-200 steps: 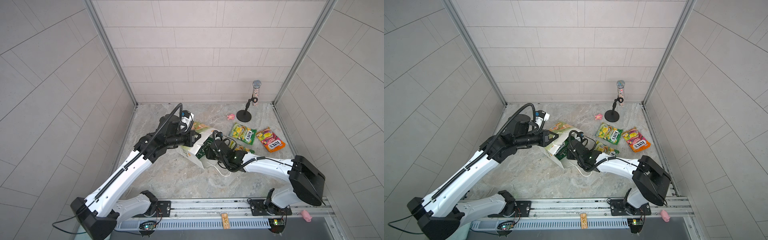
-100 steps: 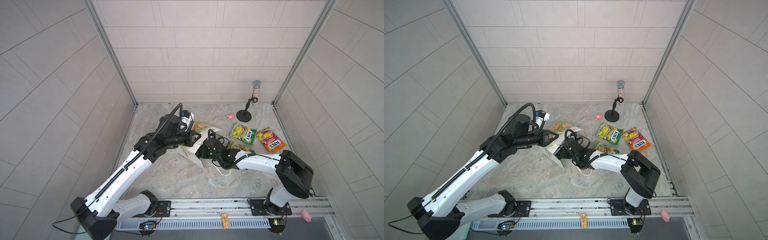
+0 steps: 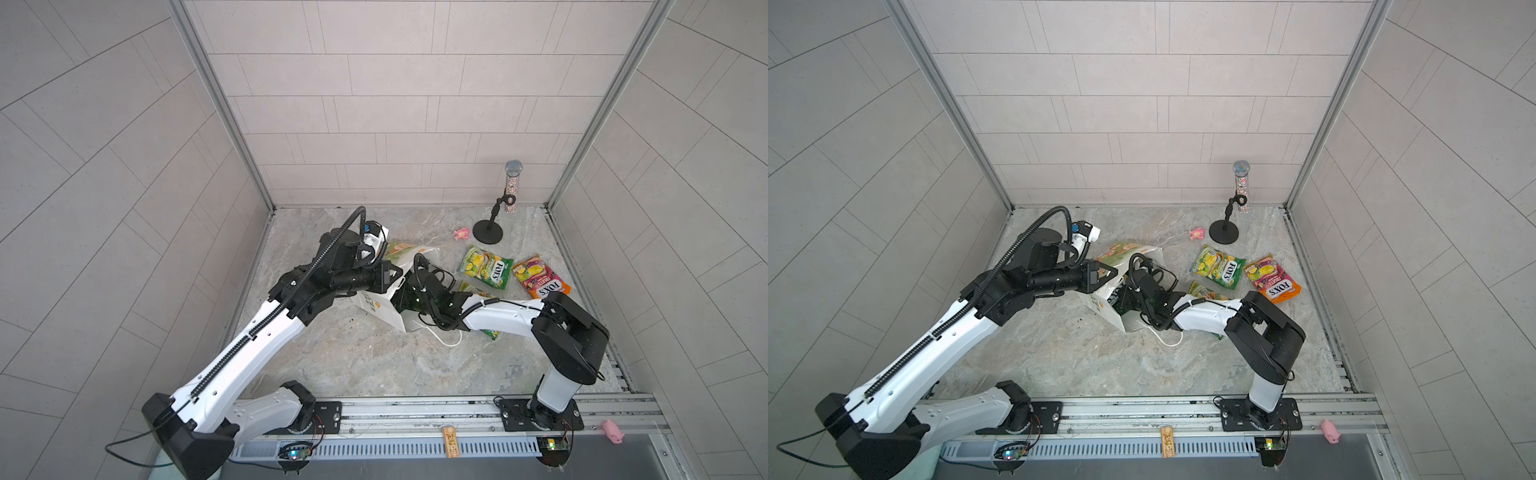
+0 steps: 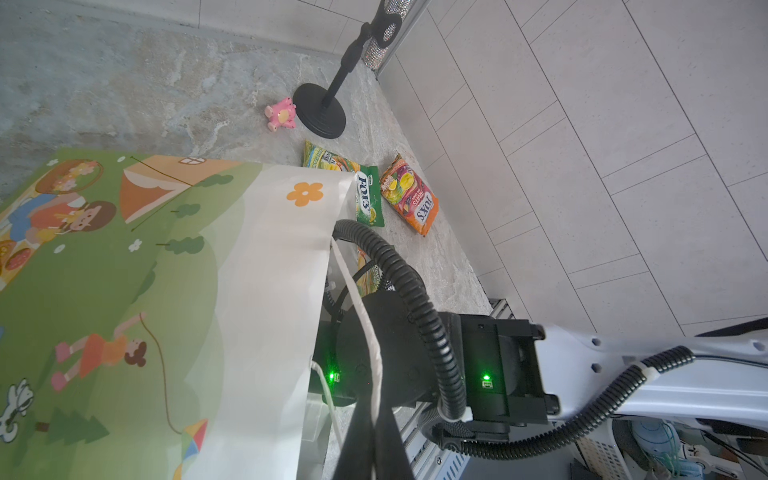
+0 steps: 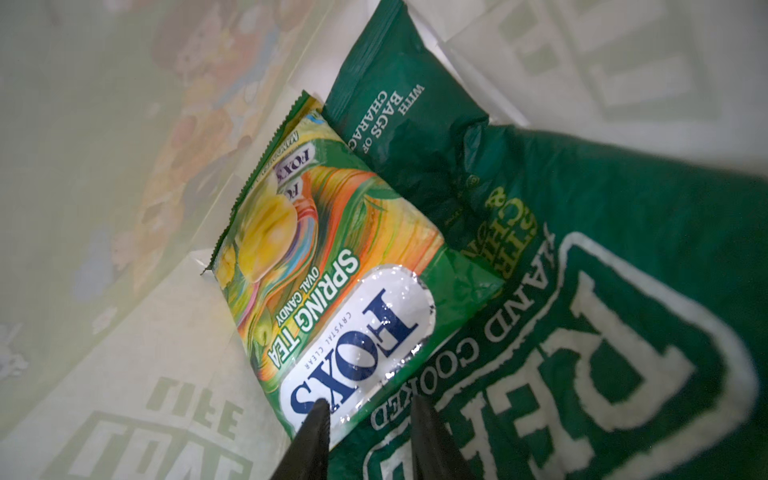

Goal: Take the snacks out of the paper bag
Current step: 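Lower the right gripper into the bag toward the green Spring Tea packet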

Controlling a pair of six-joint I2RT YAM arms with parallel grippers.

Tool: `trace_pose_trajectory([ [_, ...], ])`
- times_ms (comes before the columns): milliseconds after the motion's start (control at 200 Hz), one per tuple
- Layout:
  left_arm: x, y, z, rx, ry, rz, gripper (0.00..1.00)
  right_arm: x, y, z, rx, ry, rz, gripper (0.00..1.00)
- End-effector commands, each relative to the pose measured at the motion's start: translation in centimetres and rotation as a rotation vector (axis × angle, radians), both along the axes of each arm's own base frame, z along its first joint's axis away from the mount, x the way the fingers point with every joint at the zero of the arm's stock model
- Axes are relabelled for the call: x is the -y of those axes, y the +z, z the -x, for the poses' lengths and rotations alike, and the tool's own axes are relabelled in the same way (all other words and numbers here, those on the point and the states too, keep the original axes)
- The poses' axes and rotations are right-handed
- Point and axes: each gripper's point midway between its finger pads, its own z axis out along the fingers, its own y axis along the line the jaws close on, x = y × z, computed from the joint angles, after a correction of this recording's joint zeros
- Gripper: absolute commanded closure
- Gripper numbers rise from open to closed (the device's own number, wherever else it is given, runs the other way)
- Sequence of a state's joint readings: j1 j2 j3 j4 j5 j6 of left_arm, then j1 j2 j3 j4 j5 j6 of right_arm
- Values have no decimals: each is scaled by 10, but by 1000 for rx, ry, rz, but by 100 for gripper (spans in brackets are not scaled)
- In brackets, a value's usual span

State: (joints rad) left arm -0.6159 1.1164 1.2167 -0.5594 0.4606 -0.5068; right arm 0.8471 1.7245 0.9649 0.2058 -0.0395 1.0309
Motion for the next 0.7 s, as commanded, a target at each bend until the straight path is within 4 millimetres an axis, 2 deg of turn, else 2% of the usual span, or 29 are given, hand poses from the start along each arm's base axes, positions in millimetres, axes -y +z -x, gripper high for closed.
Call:
trace_pose_trajectory([
  [0, 0, 2, 3, 3, -9, -1, 100, 2, -4, -3, -18, -37, 1, 65],
  [85, -2, 4, 4, 10, -6, -3, 100, 7, -7, -2, -26, -50, 20, 63],
  [160, -3, 3, 2, 12, 6, -8, 100, 9, -8, 0, -26, -46, 26, 67],
  [310, -9, 4, -1, 23, 43, -21, 100, 8, -3, 6, -7, -4, 13, 67],
  [515, -23, 3, -12, 39, 146, -48, 100, 5, 3, 24, -1, 109, 9, 67],
  [695, -25, 8, -18, 50, 186, -34, 100, -1, 6, 36, 18, 185, -39, 67],
])
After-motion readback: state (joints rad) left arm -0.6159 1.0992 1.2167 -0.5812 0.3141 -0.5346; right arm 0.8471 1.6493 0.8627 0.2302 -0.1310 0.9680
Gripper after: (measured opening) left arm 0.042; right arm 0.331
